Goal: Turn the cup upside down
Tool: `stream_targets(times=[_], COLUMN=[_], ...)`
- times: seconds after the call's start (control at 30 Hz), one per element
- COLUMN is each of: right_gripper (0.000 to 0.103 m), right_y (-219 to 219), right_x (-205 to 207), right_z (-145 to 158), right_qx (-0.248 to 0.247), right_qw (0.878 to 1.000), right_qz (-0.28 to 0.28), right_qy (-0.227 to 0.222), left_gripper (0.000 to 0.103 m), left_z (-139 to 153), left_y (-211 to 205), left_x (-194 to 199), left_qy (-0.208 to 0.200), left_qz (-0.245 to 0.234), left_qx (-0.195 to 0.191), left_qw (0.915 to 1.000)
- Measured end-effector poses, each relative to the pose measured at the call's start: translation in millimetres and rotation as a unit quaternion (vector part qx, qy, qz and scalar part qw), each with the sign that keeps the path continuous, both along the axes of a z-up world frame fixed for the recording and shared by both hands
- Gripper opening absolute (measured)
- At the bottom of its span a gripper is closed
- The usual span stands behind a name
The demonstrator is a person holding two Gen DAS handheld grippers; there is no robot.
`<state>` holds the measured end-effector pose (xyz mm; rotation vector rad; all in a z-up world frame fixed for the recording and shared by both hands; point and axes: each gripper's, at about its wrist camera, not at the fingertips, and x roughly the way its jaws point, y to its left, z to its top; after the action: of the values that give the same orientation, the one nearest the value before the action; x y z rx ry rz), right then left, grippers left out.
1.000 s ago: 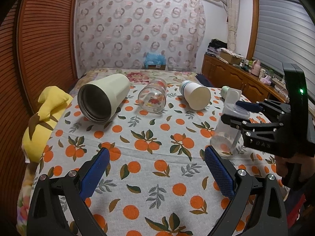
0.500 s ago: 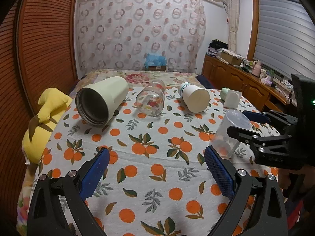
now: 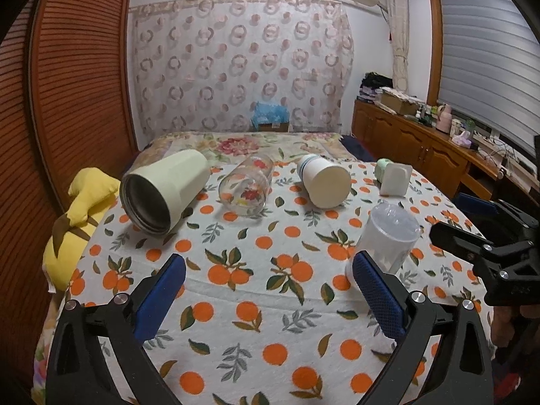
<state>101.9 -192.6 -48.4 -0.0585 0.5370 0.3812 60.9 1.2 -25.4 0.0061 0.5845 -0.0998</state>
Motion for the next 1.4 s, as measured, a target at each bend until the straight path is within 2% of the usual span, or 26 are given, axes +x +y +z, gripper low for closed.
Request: stream_targets(times=[0.27,0.47,1.4], right_gripper=[0.101,0.101,0.101], right_y=[-22,-28,-30], right_x=[-30,-45,-50], right_z=[11,13,13], right_qx=[0.024,0.037,0.04], right_qw=[0.998,0.996,0.996], right_qz=[-0.046,-0.064,-0.065], right_qy=[-0.033,-0.04,-0.042], left_gripper=[0.096,0.096,0.096], left_z=[12,16,19], left_y=[-10,-14,-15], left_x=[-9,-16,-24], left_qy=[-0.021,-0.034,-0.044], left_qz=[0.012,0.017,0.026], left_qx=[-0.002,0.005,0.01], left_qw=[0.9997,0.9993,0.9986])
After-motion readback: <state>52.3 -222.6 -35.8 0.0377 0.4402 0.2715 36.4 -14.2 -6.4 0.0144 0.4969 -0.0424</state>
